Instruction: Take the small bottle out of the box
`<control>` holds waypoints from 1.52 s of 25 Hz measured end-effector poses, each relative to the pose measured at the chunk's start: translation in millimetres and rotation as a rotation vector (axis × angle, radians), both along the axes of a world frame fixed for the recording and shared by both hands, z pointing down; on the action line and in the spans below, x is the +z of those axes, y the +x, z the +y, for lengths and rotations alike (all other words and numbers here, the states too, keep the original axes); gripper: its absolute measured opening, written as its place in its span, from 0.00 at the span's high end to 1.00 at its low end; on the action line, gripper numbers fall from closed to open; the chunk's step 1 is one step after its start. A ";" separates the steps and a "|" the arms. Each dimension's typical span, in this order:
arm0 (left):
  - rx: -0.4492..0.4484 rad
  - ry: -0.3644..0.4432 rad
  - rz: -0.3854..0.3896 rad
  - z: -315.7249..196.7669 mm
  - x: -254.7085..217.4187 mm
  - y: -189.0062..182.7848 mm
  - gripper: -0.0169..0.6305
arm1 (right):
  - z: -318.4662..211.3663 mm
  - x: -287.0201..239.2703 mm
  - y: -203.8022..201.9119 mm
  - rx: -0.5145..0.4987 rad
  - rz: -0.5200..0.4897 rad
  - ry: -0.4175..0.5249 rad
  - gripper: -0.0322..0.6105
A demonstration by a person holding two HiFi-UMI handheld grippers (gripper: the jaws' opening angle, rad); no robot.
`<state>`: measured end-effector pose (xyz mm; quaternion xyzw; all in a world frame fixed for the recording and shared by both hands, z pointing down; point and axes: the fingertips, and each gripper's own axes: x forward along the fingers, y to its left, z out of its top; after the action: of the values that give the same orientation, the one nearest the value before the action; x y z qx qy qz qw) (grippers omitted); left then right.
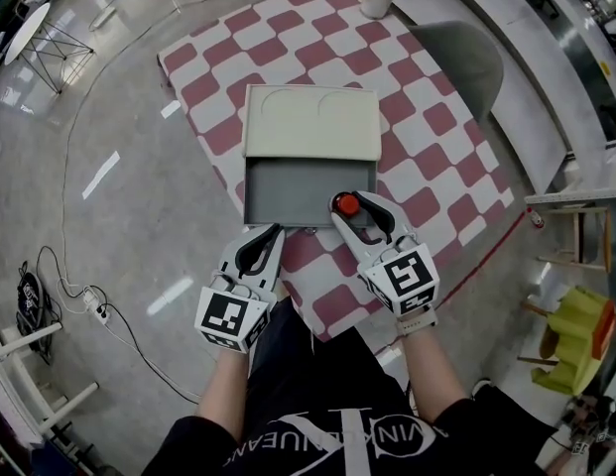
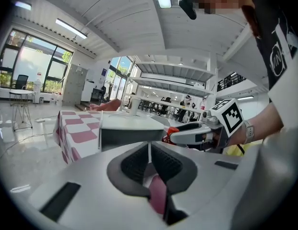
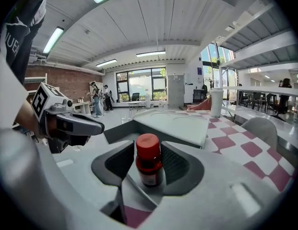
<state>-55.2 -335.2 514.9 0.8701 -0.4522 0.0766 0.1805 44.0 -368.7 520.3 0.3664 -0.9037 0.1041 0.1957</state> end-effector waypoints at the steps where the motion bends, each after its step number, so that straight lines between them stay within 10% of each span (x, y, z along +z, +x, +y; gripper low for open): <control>1: -0.003 -0.008 -0.001 2.0 1.9 0.1 0.94 | 0.5 0.7 -0.4 -0.005 -0.001 0.000 0.70; 38: -0.046 0.032 0.018 3.7 -22.1 -4.4 0.94 | -0.9 -31.5 11.0 0.019 -0.063 0.042 0.72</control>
<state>-59.6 -331.5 492.8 0.8630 -0.4715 0.0574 0.1721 54.9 -369.6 488.8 0.3757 -0.9077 0.0985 0.1585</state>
